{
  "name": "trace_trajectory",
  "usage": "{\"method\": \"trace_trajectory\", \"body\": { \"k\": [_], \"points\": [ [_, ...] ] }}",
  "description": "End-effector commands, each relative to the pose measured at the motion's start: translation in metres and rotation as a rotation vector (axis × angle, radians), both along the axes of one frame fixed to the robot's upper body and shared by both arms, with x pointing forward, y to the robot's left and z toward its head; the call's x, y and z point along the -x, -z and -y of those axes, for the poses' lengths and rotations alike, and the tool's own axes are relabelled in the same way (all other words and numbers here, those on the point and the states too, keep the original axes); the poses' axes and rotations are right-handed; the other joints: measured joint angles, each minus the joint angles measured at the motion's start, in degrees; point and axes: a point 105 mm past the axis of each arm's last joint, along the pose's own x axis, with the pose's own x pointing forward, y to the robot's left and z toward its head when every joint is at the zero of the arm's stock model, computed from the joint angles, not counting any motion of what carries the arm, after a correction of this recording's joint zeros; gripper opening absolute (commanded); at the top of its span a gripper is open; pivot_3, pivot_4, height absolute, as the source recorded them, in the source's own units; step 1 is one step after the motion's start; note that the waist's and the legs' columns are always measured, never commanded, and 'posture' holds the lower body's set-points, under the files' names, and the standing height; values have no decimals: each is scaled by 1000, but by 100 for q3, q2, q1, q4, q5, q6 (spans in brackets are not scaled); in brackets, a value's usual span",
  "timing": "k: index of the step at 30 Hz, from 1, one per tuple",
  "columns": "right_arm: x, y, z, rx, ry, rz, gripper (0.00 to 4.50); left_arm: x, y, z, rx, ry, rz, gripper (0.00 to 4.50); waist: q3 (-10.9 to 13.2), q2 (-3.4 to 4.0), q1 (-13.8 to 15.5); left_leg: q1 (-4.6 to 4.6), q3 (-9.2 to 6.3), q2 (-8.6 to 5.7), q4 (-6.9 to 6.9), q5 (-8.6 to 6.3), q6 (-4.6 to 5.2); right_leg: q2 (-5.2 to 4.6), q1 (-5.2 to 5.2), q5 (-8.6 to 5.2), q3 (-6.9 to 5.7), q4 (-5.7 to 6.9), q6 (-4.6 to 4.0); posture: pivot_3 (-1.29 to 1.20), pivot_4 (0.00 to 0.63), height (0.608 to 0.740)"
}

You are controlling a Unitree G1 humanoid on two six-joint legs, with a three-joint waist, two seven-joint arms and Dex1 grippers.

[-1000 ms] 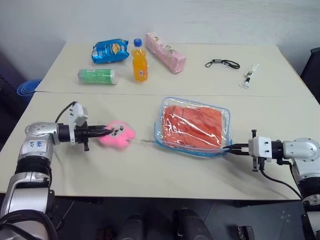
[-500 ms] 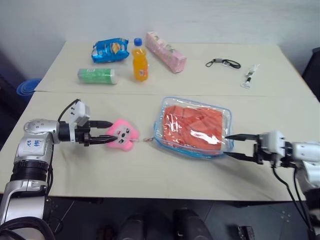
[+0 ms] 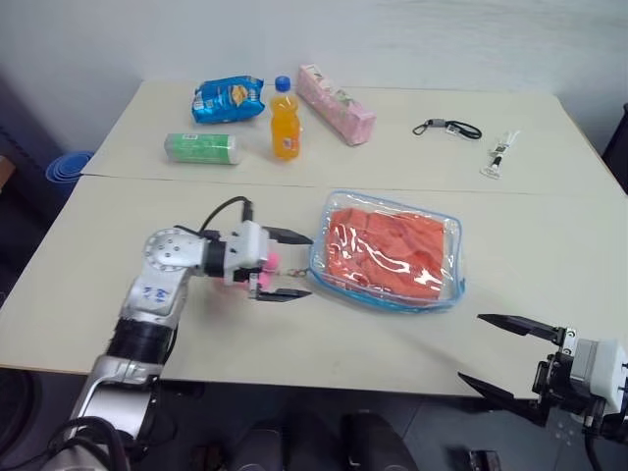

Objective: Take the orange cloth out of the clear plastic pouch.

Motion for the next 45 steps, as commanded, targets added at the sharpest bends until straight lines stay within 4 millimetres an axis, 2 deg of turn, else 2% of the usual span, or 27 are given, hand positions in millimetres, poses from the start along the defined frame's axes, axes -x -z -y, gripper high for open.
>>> {"method": "trace_trajectory", "body": {
  "k": [1,2,5,11,14,17,18,24,26,29,32,36,39,42,45],
  "points": [
    [0,-9,-7,12,1,58,4494,-12,13,9,-69,30,69,4500,1,-2,-19,0,2,0,0,0,0,0,0,0,1,0,0,0,150,740],
    [-1,-10,-7,11,6,65,4494,-15,15,12,-81,40,81,4500,3,-5,-32,0,3,0,0,0,1,1,0,0,2,0,0,0,150,740],
    [-5,-12,-9,11,11,80,4500,-21,17,21,-88,65,96,3910,5,-8,-37,-2,0,0,0,0,1,0,-3,0,-2,0,0,0,150,740],
    [-9,-13,-11,8,19,95,4500,-25,24,31,-94,86,88,1902,5,-9,-1,-4,-1,-1,0,-2,4,-2,-4,0,-4,-1,0,0,150,740],
    [-9,-11,-13,5,21,95,4500,-25,19,34,-35,79,51,1158,6,-10,37,-5,-1,-1,2,-2,4,-2,-4,0,-4,0,0,0,150,740],
    [-10,-10,-19,-9,2,85,4500,-23,13,31,44,78,-57,134,6,-9,43,-5,-1,-1,4,-2,4,-2,-4,0,-4,3,0,0,150,740],
    [-11,-11,-22,-17,-6,81,4500,-22,11,31,70,75,-93,22,5,-9,40,-5,-1,0,4,-2,4,-2,-4,0,-4,5,0,0,150,740],
    [-15,-1,-60,-66,-124,-75,4500,-27,-6,34,191,-1,-261,22,6,-9,30,-6,-9,1,13,0,1,-2,-6,0,-5,16,0,0,150,740],
    [-33,5,-73,-46,-111,-98,4500,-28,-8,36,211,-36,-324,22,5,-12,-1,-7,-11,1,17,0,1,-3,-6,0,-5,17,0,0,150,740],
    [-61,9,-77,-13,-29,-95,4500,-22,-7,38,210,-31,-382,22,4,-11,-11,-13,-14,1,32,0,0,-4,-11,0,-6,21,0,0,150,740],
    [-73,7,-77,-7,5,-91,4500,-14,-3,38,174,-23,-394,22,4,-11,8,-23,-19,1,32,1,-2,-4,-21,0,-10,22,0,0,150,740],
    [-71,14,-76,18,-18,-115,4500,-10,6,32,144,-38,-392,22,4,-11,47,-38,-19,0,33,-1,-3,-5,-36,0,-12,20,0,0,150,740],
    [-66,14,-75,3,-29,-109,4500,-1,19,28,56,-4,-316,22,4,-11,46,-44,-17,0,41,-2,-2,-5,-40,0,-10,21,0,0,150,740],
    [-47,10,-68,-23,-87,-105,4500,4,26,25,6,33,-212,22,4,-11,54,-44,-17,0,41,-2,-2,-3,-39,0,-11,21,0,0,150,740],
    [-29,1,-56,-23,-123,-33,4500,6,21,22,36,40,-155,22,5,-11,56,-44,-15,0,44,-3,1,-3,-36,0,-11,21,0,0,150,740]
  ]
}}
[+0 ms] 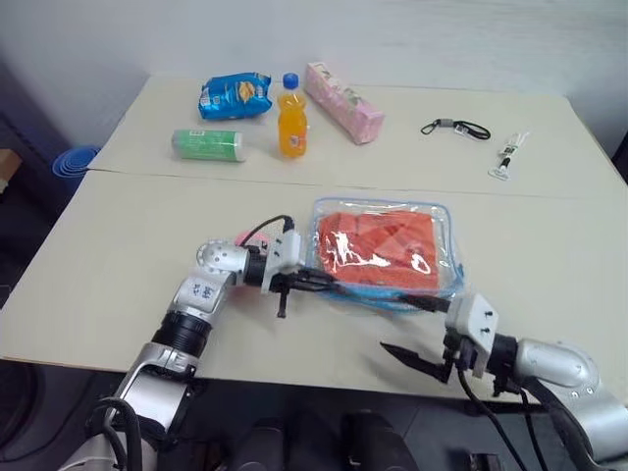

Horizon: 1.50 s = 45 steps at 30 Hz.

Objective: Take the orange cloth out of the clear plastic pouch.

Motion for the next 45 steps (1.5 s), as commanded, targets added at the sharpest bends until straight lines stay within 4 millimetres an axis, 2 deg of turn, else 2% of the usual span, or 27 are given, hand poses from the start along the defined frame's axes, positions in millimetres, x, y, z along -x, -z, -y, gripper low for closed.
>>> {"method": "trace_trajectory", "body": {
  "k": [1,2,4,6,7,13,21,22,25,30,31,34,38,41,45],
  "points": [
    [17,-29,13,-9,-44,168,4500,4,-14,-3,32,33,107,22,0,0,-6,1,1,0,5,-1,2,0,4,0,0,-1,0,0,150,740],
    [19,-35,23,-9,-11,214,4500,4,-16,-7,42,26,112,22,0,0,-9,1,2,0,8,-4,7,0,6,0,1,0,0,0,150,740],
    [23,-43,41,-11,44,242,4500,4,-17,-14,41,20,103,500,0,0,-19,10,3,0,8,-7,12,1,16,0,2,-1,0,0,150,740],
    [29,-43,54,12,70,235,4500,7,-14,-20,17,37,111,755,0,0,-45,18,4,2,6,-17,29,2,21,0,4,2,0,0,150,740],
    [32,-41,59,28,75,225,4500,9,-13,-23,10,46,107,1176,0,0,-45,25,3,3,1,-18,30,3,26,0,3,2,0,0,150,740],
    [31,-36,64,38,86,220,4500,4,-16,-31,-21,49,176,2821,0,0,-33,34,3,3,-1,-22,38,-1,38,0,4,-5,0,0,150,740],
    [26,-34,54,23,71,227,4500,-14,-9,-28,-71,-4,205,2821,0,0,-20,33,2,1,0,-22,38,-1,37,0,2,-6,0,0,150,740],
    [25,-34,53,22,69,228,4500,-16,-9,-27,-70,-11,206,2442,0,0,-19,32,2,1,0,-22,38,-1,37,0,1,-6,0,0,150,740],
    [24,-34,51,21,66,231,4500,-14,-8,-22,-64,8,202,1752,0,0,-16,32,3,1,2,-22,38,-2,37,0,1,-7,0,0,150,740],
    [22,-35,49,19,64,237,4500,-14,-4,-19,-78,27,220,206,0,0,-16,32,3,1,2,-21,37,-2,37,0,1,-6,0,0,150,740],
    [22,-35,49,18,62,240,4500,-14,-5,-18,-69,27,219,42,0,0,-15,32,3,1,2,-21,36,-1,37,0,1,-5,0,0,150,740],
    [21,-37,47,13,60,246,4500,-13,-8,-16,-30,24,192,42,0,0,-16,32,2,1,2,-22,37,-1,37,0,1,-5,0,0,150,740],
    [23,-40,35,-27,18,228,4500,-14,-30,-14,148,-4,74,42,0,0,-17,31,2,1,3,-22,37,-1,37,0,1,-4,0,0,150,740],
    [27,-40,17,-63,-45,173,4500,-11,-43,-17,241,0,-59,42,0,0,-23,30,-1,2,5,-20,35,-2,37,0,0,-2,0,0,150,740],
    [26,-34,-6,-70,-102,78,4500,-9,-41,-24,241,0,-202,42,0,0,-66,31,-2,2,5,-17,27,-2,35,0,0,1,0,0,150,740]
  ]
}}
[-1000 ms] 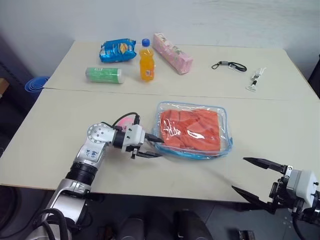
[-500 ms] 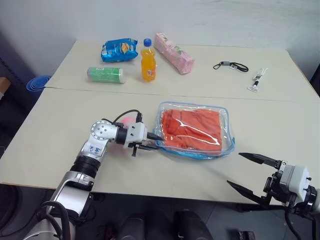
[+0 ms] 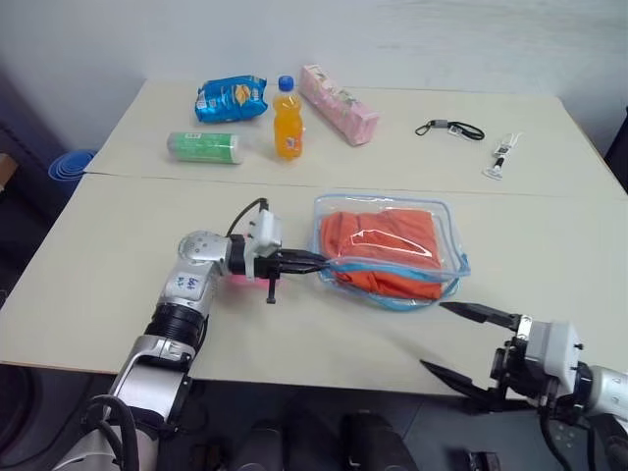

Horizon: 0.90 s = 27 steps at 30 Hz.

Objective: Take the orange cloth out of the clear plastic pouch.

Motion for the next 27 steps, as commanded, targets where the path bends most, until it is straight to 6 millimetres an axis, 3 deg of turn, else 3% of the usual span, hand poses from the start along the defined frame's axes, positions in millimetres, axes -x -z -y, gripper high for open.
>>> {"method": "trace_trajectory", "body": {
  "k": [1,7,12,15,19,22,27],
  "points": [
    [-5,-1,-23,17,-50,-42,4500,3,-10,-7,40,18,-92,42,0,0,-33,0,0,0,1,2,-3,0,1,0,0,0,0,0,150,740],
    [-61,-2,-34,75,122,38,4500,-2,-3,-6,40,-29,-134,42,0,-1,-87,-6,-4,0,11,5,-10,0,-4,0,-2,-1,0,0,150,740],
    [-88,8,-38,103,261,-4,4500,0,5,-5,12,-28,-125,42,0,0,-92,-29,-7,0,8,11,-27,-2,-33,0,-4,4,0,0,150,740],
    [-91,13,-40,125,282,-29,4500,1,7,-4,8,-35,-123,42,-2,2,-88,-99,-5,-3,36,11,-28,-5,-99,0,-2,23,0,0,150,740],
    [-80,-2,-46,45,261,26,4500,1,9,-6,6,-59,-124,42,-2,2,-93,-107,-4,-3,38,12,-30,-5,-109,1,-2,27,1,0,150,740],
    [-73,9,-38,67,278,-15,4500,2,11,-9,13,-73,-125,42,-2,2,-92,-106,-3,-3,37,12,-29,-4,-107,1,-1,27,1,0,150,740],
    [-86,7,-37,91,302,15,3269,7,17,-10,-4,-64,-132,0,-2,2,-130,-98,1,-3,37,12,-28,-2,-102,1,3,30,1,0,150,740]
  ]
}}
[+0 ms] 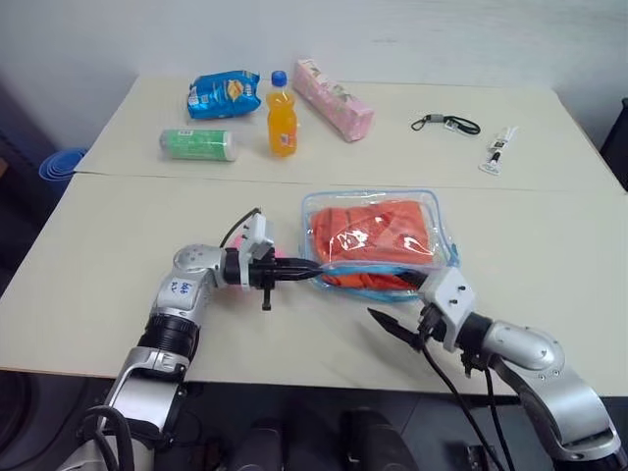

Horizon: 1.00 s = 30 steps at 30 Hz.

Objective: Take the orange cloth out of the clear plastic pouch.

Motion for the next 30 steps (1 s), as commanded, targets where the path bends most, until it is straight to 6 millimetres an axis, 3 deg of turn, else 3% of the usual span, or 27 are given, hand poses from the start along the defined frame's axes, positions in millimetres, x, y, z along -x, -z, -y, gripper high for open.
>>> {"method": "trace_trajectory", "body": {
  "k": [1,6,11,18,30],
  "points": [
    [-13,-16,1,30,22,93,2961,5,-2,-1,-9,16,27,0,0,0,-12,3,0,1,0,1,-2,2,0,0,1,4,0,0,150,740],
    [-25,-12,5,124,32,113,2961,6,0,-2,-17,15,26,0,0,0,10,3,-1,0,0,3,-4,1,0,0,0,5,0,0,150,740],
    [-26,2,-2,277,-75,113,2961,6,1,-2,-22,19,26,0,0,0,10,1,0,-1,0,1,-1,0,0,0,-2,1,0,0,150,740],
    [-42,7,1,326,-24,128,2961,4,2,-1,-21,23,26,0,0,0,9,1,0,-1,0,2,-3,0,-1,0,-1,3,0,0,150,740],
    [-65,25,-11,427,-21,140,2961,2,1,2,-11,44,27,0,-4,-2,1,9,0,-1,2,5,-5,0,3,0,-2,8,0,0,150,740]
  ]
}}
